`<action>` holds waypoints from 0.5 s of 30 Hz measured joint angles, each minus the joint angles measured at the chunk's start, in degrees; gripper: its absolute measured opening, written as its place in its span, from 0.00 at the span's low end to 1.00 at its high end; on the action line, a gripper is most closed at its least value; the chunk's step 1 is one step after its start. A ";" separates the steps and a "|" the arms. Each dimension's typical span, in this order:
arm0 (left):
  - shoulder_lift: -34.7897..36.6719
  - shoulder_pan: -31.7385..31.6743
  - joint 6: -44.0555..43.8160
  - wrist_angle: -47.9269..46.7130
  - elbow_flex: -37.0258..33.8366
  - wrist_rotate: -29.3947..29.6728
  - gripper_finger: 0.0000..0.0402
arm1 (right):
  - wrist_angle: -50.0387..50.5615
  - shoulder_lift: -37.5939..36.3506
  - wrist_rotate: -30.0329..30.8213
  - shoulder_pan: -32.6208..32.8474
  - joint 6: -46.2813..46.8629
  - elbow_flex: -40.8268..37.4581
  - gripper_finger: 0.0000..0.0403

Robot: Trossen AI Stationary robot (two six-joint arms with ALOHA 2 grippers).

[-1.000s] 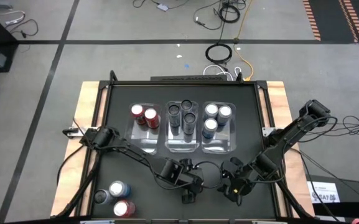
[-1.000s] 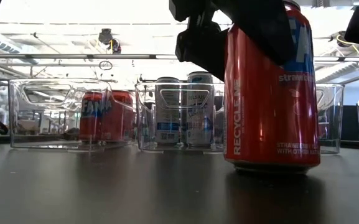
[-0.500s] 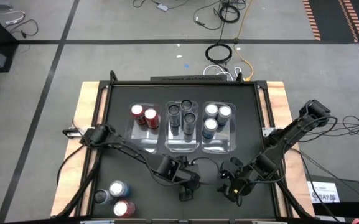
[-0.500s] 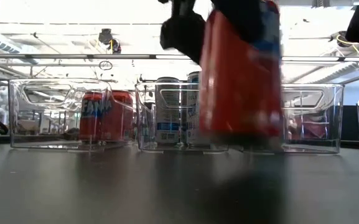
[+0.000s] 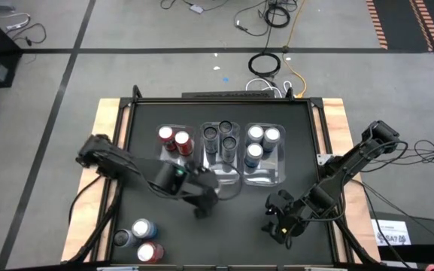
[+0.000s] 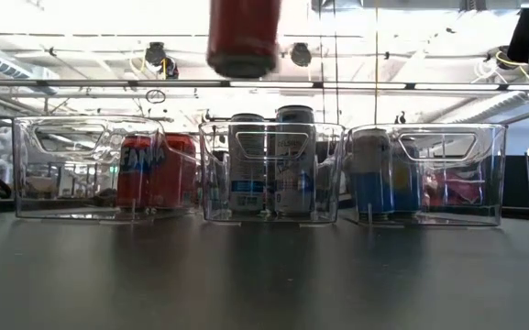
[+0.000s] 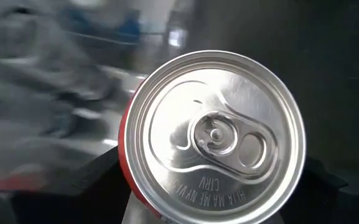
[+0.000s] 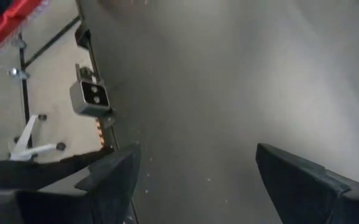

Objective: Sort soda cans
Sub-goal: Put the red soda can into the middle left transparent bin

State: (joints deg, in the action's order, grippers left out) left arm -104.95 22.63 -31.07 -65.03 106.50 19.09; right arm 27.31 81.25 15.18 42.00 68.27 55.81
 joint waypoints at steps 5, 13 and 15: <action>8.04 -0.05 0.40 -7.01 -2.03 6.18 0.80 | -0.61 0.00 2.59 -0.34 1.80 0.00 0.77; 22.34 -2.54 3.76 -5.84 -19.38 8.42 0.80 | -1.00 0.00 6.25 -1.79 7.48 0.00 0.77; 26.48 -3.97 4.92 -2.72 -26.35 6.89 0.80 | -1.51 0.00 7.42 -2.30 9.20 -0.02 0.77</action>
State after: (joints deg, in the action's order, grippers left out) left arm -78.47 18.66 -26.15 -67.76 80.15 25.98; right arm 25.80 81.25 22.60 39.70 77.47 55.79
